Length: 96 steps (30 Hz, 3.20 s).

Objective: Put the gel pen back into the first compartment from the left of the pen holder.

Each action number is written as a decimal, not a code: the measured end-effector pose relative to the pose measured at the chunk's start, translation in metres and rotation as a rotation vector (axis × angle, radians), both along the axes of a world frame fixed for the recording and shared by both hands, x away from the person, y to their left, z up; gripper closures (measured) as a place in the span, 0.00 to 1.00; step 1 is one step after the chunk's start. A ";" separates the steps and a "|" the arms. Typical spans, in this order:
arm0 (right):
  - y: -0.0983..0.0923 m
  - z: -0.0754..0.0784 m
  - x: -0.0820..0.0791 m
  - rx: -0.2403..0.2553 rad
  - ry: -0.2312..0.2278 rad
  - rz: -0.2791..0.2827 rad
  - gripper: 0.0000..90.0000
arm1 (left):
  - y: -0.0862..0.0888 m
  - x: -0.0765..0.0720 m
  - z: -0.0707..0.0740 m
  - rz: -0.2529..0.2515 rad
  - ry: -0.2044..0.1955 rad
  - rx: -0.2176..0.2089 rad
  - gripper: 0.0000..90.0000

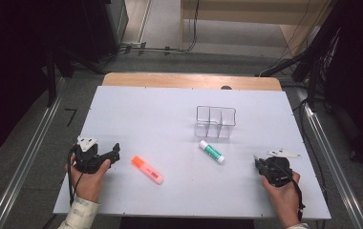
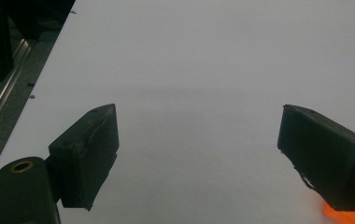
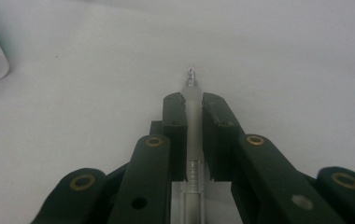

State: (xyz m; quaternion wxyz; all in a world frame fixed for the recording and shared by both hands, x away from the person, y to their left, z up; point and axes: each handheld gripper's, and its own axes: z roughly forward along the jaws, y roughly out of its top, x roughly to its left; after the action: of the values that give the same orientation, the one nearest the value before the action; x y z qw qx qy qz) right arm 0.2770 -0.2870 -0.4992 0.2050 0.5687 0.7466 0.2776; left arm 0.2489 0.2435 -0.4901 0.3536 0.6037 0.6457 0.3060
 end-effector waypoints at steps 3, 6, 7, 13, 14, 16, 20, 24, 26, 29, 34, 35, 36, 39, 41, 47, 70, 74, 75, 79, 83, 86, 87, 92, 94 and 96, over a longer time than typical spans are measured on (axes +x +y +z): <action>-0.003 0.000 0.000 0.021 0.002 0.002 0.87 | 0.001 0.000 0.000 0.003 -0.002 -0.001 0.14; -0.003 0.002 0.001 0.011 -0.015 0.009 0.87 | 0.001 0.000 0.000 0.001 -0.002 -0.004 0.14; -0.003 0.003 0.000 0.016 -0.020 0.006 0.88 | 0.001 0.000 0.000 0.000 -0.002 -0.004 0.14; -0.004 0.008 -0.002 0.034 -0.048 0.015 0.88 | 0.001 0.000 0.000 0.002 -0.003 -0.005 0.14; -0.004 0.009 -0.003 0.037 -0.048 0.016 0.88 | 0.001 0.000 0.000 0.001 -0.003 -0.005 0.14; -0.005 0.010 -0.003 0.043 -0.058 0.017 0.88 | 0.001 0.000 0.000 0.000 -0.003 -0.005 0.14; -0.006 0.013 -0.004 0.055 -0.066 0.018 0.88 | 0.001 0.000 0.000 0.002 -0.001 -0.005 0.14; -0.004 0.019 -0.006 0.064 -0.088 0.042 0.88 | 0.001 0.000 0.000 0.005 -0.002 -0.007 0.14; -0.002 0.020 -0.006 0.069 -0.090 0.046 0.88 | 0.001 0.000 0.000 0.005 -0.001 -0.007 0.14; 0.002 0.025 -0.006 0.083 -0.102 0.067 0.88 | 0.001 0.000 0.000 0.003 -0.001 -0.006 0.14; 0.006 0.031 -0.004 0.106 -0.115 0.087 0.88 | 0.001 0.000 0.000 0.003 0.002 -0.005 0.14; 0.007 0.032 -0.004 0.108 -0.119 0.090 0.88 | 0.002 0.000 0.000 0.003 0.002 -0.005 0.14; 0.007 0.033 -0.003 0.111 -0.122 0.091 0.88 | 0.002 0.000 0.000 0.003 0.002 -0.006 0.14; 0.009 0.037 -0.002 0.125 -0.133 0.098 0.88 | 0.002 0.000 0.000 0.002 0.005 -0.008 0.14; 0.010 0.038 -0.001 0.131 -0.142 0.105 0.88 | 0.002 0.000 -0.001 0.004 0.005 -0.006 0.14; 0.013 0.045 0.002 0.150 -0.162 0.120 0.88 | 0.002 0.000 -0.001 0.005 0.005 -0.008 0.14; 0.036 0.059 0.018 0.175 -0.186 0.187 0.88 | 0.003 0.000 -0.001 0.004 0.008 -0.009 0.14; 0.041 0.061 0.021 0.176 -0.189 0.197 0.88 | 0.003 0.000 -0.001 0.003 0.010 -0.008 0.14; 0.042 0.061 0.022 0.175 -0.189 0.202 0.88 | 0.003 0.000 -0.001 0.003 0.010 -0.008 0.14; 0.046 0.063 0.025 0.178 -0.188 0.209 0.88 | 0.003 0.000 -0.001 0.004 0.008 -0.010 0.14; 0.051 0.066 0.027 0.182 -0.199 0.222 0.88 | 0.003 0.000 -0.001 0.004 0.008 -0.009 0.14; 0.056 0.070 0.029 0.185 -0.204 0.228 0.88 | 0.003 0.000 -0.001 0.005 0.008 -0.010 0.14; 0.057 0.071 0.030 0.186 -0.205 0.230 0.88 | 0.003 0.000 -0.001 0.004 0.008 -0.010 0.14; 0.061 0.075 0.033 0.187 -0.208 0.244 0.88 | 0.003 0.000 -0.001 0.003 0.008 -0.012 0.14; 0.063 0.076 0.034 0.188 -0.208 0.243 0.88 | 0.003 0.000 -0.001 0.002 0.008 -0.010 0.14; 0.064 0.077 0.035 0.187 -0.210 0.246 0.88 | 0.003 0.000 -0.001 0.001 0.008 -0.010 0.14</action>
State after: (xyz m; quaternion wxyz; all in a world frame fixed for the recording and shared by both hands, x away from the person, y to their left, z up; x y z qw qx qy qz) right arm 0.3123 -0.2233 -0.4226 0.1922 0.4575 0.7561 0.4267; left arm 0.2489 0.2464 -0.4914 0.3538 0.6027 0.6491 0.3005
